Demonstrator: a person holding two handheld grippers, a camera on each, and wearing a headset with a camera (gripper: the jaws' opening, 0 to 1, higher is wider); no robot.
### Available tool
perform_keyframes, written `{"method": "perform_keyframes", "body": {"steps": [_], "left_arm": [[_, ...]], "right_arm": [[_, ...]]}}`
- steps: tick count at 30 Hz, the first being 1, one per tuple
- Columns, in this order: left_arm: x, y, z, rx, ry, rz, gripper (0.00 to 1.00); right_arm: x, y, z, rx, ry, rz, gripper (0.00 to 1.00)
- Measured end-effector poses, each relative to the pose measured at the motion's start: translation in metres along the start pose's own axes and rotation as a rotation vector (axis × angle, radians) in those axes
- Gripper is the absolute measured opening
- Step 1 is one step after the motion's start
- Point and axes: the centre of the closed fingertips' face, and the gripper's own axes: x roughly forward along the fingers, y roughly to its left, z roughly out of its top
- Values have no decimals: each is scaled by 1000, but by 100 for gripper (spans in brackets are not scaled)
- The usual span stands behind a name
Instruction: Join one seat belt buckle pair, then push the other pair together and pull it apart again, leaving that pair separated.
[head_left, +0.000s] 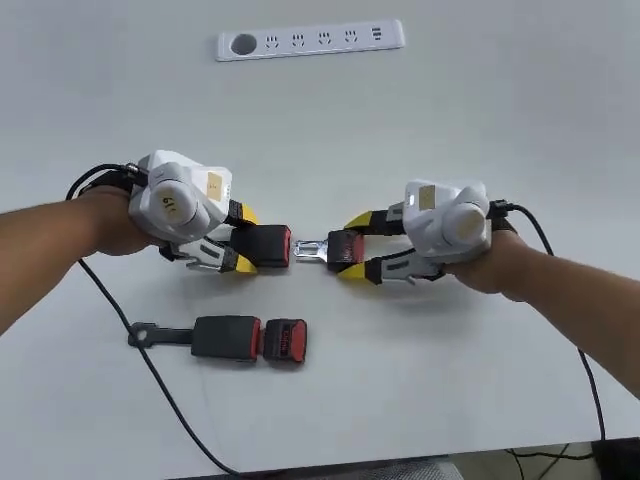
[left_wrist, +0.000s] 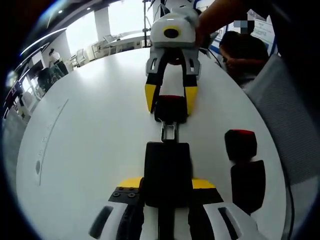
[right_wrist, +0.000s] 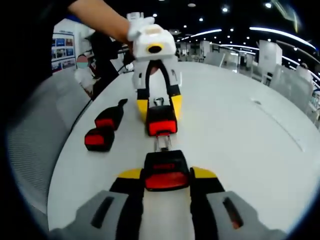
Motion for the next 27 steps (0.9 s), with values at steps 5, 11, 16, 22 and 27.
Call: {"method": "perform_keyframes", "body": {"steps": [5,11,16,22,27], "left_arm": [[0,0,0,-2,4,0,34],[1,0,1,7,8,-7,34],[1,-1,1,17,14,-10,34],[1,0,0,30,29,-13,34],[1,0,0,39,48,-18,34]], "right_arm": [[4,-1,0,-13,13,5,35],[9,0,2,-15,22,9,35],[13,0,4,-18,40,15,35],[15,-1,6,-2,60,23,35],[25,-1,12,9,71,22,34]]}}
